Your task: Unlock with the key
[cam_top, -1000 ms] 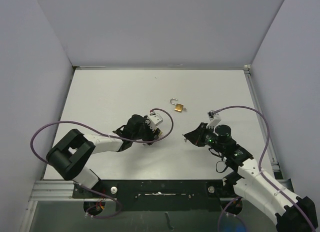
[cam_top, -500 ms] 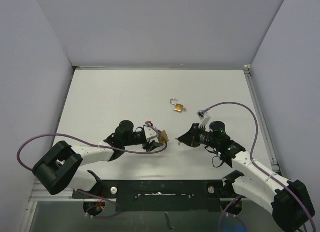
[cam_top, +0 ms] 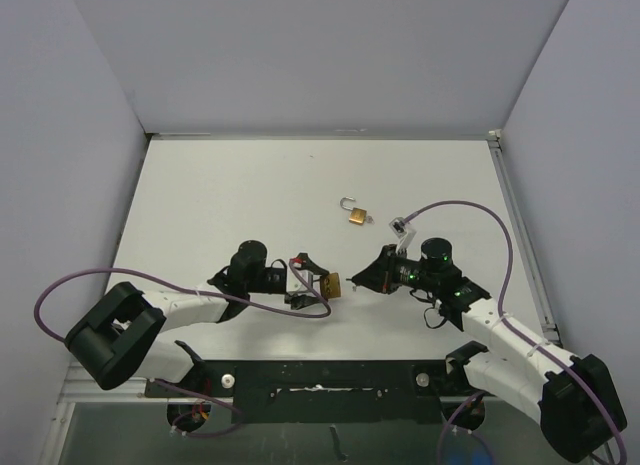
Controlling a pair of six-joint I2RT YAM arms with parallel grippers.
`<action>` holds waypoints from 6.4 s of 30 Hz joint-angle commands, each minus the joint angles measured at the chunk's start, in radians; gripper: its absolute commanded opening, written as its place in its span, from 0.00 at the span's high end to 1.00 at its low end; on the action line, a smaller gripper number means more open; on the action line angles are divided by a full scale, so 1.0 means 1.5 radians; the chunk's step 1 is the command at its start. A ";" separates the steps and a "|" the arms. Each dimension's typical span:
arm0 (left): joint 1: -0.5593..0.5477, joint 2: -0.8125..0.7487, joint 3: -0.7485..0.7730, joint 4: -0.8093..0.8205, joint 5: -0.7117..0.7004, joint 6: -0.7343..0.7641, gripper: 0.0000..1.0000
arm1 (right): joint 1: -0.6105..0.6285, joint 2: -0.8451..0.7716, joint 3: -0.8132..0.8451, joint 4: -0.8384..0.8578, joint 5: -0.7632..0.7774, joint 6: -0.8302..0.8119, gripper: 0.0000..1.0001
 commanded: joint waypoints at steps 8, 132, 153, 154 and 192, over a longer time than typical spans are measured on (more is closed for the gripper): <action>0.009 0.003 0.025 0.091 0.057 0.041 1.00 | -0.002 -0.015 0.034 0.036 -0.062 -0.007 1.00; -0.073 0.005 0.036 0.234 -0.062 -0.032 1.00 | 0.054 0.034 0.088 -0.003 0.013 -0.009 0.59; -0.084 -0.017 0.079 0.074 -0.191 -0.119 1.00 | 0.020 -0.041 0.152 -0.271 0.347 -0.063 0.49; -0.083 -0.016 0.085 0.066 -0.193 -0.122 1.00 | 0.028 -0.038 0.156 -0.281 0.367 -0.066 0.48; -0.125 0.040 0.203 -0.087 -0.262 -0.080 1.00 | 0.216 0.147 0.264 -0.374 0.588 -0.085 0.48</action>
